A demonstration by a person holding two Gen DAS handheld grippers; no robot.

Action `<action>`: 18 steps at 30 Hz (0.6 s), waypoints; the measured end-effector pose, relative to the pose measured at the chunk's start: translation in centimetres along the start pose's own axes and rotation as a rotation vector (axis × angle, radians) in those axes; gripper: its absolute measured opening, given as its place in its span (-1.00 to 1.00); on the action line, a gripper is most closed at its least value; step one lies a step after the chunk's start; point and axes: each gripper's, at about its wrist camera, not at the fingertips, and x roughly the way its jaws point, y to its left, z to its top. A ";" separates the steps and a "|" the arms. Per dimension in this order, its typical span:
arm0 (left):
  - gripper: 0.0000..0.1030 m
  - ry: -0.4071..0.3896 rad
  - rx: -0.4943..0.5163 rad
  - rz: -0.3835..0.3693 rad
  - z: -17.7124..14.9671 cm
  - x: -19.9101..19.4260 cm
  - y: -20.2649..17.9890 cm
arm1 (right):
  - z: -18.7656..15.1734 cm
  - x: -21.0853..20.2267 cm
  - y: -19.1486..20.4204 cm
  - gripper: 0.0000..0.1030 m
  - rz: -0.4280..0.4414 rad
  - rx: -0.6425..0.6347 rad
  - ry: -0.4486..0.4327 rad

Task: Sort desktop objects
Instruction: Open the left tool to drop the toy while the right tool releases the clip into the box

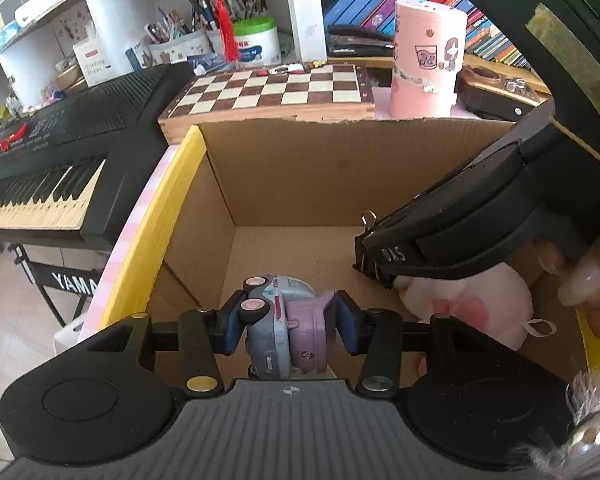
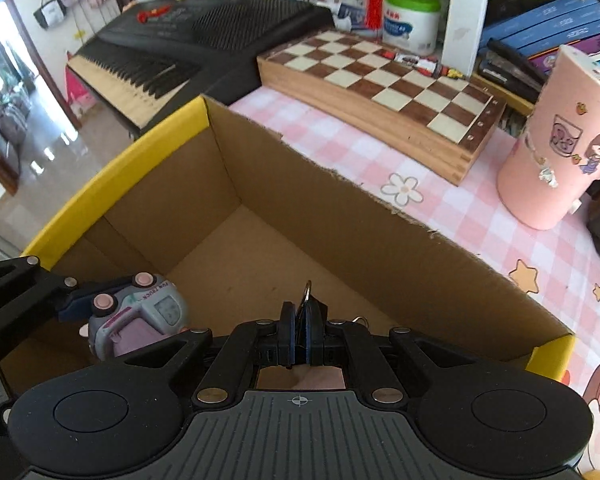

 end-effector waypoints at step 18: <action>0.85 -0.199 -0.013 0.062 -1.0 -6.9 -0.6 | -1.4 -7.5 -0.6 -0.45 -0.014 0.067 -0.212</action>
